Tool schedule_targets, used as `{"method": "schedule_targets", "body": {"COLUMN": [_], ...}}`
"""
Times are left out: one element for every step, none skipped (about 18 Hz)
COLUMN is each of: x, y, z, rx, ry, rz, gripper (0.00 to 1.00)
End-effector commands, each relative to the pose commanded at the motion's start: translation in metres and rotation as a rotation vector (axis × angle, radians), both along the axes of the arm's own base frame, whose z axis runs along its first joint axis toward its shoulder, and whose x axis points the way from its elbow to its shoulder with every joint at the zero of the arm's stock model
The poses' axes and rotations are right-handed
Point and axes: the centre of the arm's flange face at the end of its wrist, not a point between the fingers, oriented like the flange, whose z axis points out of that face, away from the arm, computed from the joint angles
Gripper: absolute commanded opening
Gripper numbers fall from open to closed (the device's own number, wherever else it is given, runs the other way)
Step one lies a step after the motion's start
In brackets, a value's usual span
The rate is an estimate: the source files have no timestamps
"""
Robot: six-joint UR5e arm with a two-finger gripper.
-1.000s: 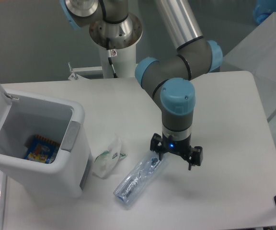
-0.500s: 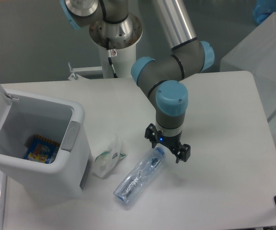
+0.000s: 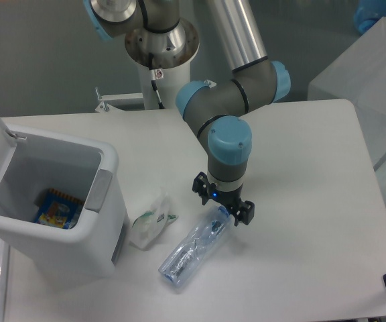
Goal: Place the trash in the trash can
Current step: 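Lower the gripper over the bottle neck and close on it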
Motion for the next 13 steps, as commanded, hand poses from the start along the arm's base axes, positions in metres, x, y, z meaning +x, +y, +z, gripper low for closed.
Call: {"method": "schedule_targets", "body": {"x": [0.001,0.003,0.006,0.008,0.007,0.007,0.008,0.013,0.013,0.012,0.011,0.012,0.01], "y": [0.001,0.003,0.006,0.008,0.008,0.009,0.013,0.02,0.022,0.023,0.023,0.024,0.025], "z": [-0.001,-0.002,-0.005,-0.013,-0.016,-0.02,-0.021,-0.026,-0.03,-0.032,-0.032,-0.033,-0.037], "rx": [0.002,0.002,-0.004,-0.013,-0.016,-0.018,-0.008,0.002,0.006,0.006,0.006,0.007,0.003], "ry": [-0.002,-0.003,-0.006,-0.014,-0.015,-0.02,-0.009,0.001,0.005,0.005,0.005,0.004,0.001], "rz": [0.02,0.021,0.016,0.011,0.013,0.013,0.014,0.014,0.017,0.019,0.019,0.02,0.02], "gripper": [1.0,1.0,1.0,1.0,1.0,1.0,1.0,1.0,1.0,1.0,1.0,1.0,1.0]}}
